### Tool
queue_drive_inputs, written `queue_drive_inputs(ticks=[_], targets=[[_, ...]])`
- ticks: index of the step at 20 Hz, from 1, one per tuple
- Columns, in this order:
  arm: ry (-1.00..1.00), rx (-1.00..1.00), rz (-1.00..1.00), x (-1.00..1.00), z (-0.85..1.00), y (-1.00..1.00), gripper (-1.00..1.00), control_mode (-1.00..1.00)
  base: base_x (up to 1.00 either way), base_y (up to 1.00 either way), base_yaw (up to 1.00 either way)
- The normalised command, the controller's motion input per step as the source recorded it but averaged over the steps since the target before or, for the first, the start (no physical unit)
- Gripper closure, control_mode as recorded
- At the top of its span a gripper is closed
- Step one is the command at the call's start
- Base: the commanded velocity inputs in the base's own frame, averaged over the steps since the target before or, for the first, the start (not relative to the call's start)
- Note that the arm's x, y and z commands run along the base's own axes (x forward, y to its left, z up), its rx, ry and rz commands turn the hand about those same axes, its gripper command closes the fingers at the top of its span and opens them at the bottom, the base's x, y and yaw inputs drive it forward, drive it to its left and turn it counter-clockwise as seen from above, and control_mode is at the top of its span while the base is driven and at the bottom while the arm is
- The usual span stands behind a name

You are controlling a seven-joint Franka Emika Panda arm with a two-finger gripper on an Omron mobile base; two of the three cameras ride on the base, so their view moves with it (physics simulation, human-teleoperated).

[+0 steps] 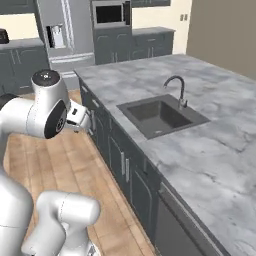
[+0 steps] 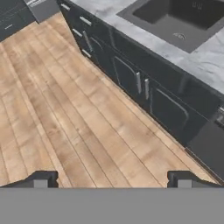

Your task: Move the shaker and ketchup from the cabinet to the dining counter.

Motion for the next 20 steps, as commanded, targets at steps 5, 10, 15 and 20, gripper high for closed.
queue_drive_inputs(ticks=[5, 10, 15, 20], targets=[[0.00, 0.00, 0.00, 0.00, 0.00, 0.00, -1.00, 1.00, 0.18, 0.63, 0.69], [0.00, 0.00, 0.00, 0.00, 0.00, 0.00, -1.00, 1.00, 0.87, 0.64, 0.34], [0.00, 0.00, 0.00, 0.00, 0.00, 0.00, -1.00, 1.00, 1.00, 0.65, 0.00], [0.00, 0.00, 0.00, 0.00, 0.00, 0.00, -1.00, 1.00, 1.00, 0.47, 0.07]])
